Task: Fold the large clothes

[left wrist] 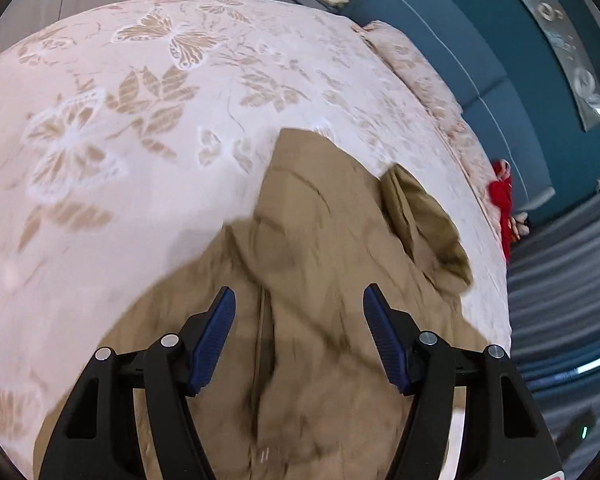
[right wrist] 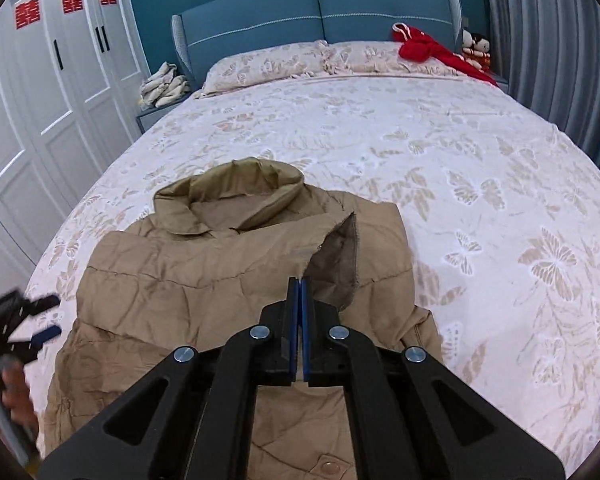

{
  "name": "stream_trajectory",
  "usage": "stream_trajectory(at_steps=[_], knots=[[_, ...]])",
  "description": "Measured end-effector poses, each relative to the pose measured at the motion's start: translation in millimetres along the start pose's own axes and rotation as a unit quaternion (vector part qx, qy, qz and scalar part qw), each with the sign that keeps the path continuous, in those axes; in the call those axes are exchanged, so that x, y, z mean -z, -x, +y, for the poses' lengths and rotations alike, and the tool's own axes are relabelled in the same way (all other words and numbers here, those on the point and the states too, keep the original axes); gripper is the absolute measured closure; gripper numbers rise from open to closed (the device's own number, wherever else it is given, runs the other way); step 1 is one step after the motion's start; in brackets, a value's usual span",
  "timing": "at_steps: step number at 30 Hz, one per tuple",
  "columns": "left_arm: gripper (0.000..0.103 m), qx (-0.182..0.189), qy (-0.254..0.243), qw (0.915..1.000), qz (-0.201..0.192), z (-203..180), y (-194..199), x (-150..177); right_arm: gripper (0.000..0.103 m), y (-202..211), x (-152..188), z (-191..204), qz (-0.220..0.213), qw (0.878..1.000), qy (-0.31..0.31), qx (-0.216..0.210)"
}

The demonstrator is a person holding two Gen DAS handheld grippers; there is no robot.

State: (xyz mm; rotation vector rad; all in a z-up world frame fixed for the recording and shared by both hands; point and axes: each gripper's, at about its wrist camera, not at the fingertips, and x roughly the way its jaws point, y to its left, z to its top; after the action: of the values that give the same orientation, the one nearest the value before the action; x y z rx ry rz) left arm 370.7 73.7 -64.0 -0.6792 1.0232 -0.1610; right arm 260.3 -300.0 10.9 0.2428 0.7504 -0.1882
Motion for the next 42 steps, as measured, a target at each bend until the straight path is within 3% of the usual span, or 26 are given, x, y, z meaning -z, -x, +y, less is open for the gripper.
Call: stream_trajectory(at_steps=[2,5,10,15,18,25,32,33,35,37,40,42], knots=[[0.04,-0.024,0.005,0.9997,-0.003,-1,-17,-12,0.103,-6,1,-5,0.004,1.0,-0.005,-0.001],[0.048,-0.063,-0.007,0.9979,-0.011,1,-32,-19,0.103,-16,2,-14,0.008,1.0,-0.016,0.002],[0.059,-0.114,-0.04,0.9927,0.001,10,-59,-12,0.103,-41,23,-26,0.037,0.999,-0.024,0.013],[0.064,-0.177,-0.137,0.9739,-0.037,-4,-68,9,0.103,-67,60,-27,0.072,0.997,-0.018,0.017],[0.064,-0.196,-0.174,0.9635,-0.056,-6,-74,18,0.103,-76,72,-26,0.074,0.997,-0.017,0.019],[0.061,-0.222,-0.207,0.949,-0.085,-9,-81,29,0.103,-88,83,-23,0.067,0.997,-0.01,0.028],[0.058,-0.234,-0.214,0.9442,-0.089,-14,-81,31,0.102,-86,80,-33,0.07,0.997,-0.032,0.005],[0.055,-0.235,-0.213,0.9441,-0.088,-16,-79,30,0.101,-83,80,-36,0.075,0.996,-0.046,-0.003],[0.051,-0.242,-0.216,0.9425,-0.08,-19,-70,29,0.087,-70,79,-41,0.086,0.994,-0.066,-0.002],[0.051,-0.239,-0.224,0.9424,-0.069,-25,-54,28,0.063,-51,78,-42,0.079,0.994,-0.07,0.009],[0.051,-0.222,-0.236,0.9432,-0.074,-40,-30,28,0.061,-15,67,-38,0.046,0.997,-0.053,0.042],[0.051,-0.212,-0.253,0.9395,-0.094,-61,-13,25,0.063,0,52,-29,0.025,0.998,-0.039,0.034]])
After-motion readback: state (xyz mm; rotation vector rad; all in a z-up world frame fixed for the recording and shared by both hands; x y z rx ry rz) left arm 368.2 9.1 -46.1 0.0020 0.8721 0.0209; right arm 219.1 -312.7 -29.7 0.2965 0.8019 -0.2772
